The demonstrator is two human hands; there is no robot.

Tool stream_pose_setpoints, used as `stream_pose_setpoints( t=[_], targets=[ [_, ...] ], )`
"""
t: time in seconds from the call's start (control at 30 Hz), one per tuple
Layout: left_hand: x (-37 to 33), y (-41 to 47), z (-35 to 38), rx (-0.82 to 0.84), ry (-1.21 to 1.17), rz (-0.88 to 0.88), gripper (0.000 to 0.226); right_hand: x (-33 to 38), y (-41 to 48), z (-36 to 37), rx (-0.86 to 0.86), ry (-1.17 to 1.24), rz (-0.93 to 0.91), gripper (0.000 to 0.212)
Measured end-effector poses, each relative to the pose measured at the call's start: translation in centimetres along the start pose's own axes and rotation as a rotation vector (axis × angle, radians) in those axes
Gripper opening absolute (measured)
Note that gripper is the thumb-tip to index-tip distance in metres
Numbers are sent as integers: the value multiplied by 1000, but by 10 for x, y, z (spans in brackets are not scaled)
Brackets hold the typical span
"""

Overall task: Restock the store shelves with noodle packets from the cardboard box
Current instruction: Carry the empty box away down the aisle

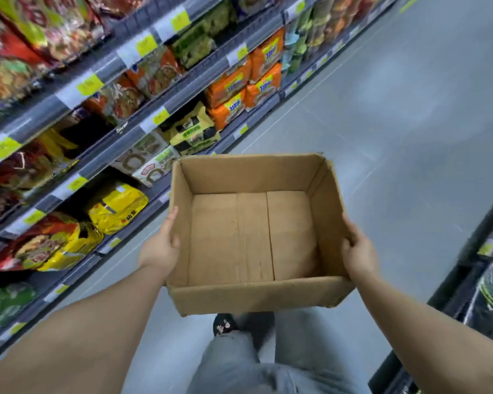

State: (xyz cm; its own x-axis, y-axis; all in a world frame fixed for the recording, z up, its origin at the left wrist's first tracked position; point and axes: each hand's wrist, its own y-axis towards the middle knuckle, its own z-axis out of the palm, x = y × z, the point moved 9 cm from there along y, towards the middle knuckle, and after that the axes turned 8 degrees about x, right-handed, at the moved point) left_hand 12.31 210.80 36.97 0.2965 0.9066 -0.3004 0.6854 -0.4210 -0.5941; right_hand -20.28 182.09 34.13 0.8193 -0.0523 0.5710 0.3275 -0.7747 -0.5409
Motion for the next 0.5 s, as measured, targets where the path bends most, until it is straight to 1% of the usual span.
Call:
stream_pose_setpoints(
  t=[0.07,0.23,0.4,0.5],
  targets=[
    [-49,10,-1,-15,26,29,68,-5,17,-37,-20,28,14,60],
    [-164,38,-4,-29,24,131,64,-18,66,-132,-96,12,92,56],
    [-260,70,-7,2,20,199,65,-25,111,-194,-131,18,183,56],
    [-311,93,-11,13,59,193,65,-21,144,-228,-145,-6,194,56]
  ],
)
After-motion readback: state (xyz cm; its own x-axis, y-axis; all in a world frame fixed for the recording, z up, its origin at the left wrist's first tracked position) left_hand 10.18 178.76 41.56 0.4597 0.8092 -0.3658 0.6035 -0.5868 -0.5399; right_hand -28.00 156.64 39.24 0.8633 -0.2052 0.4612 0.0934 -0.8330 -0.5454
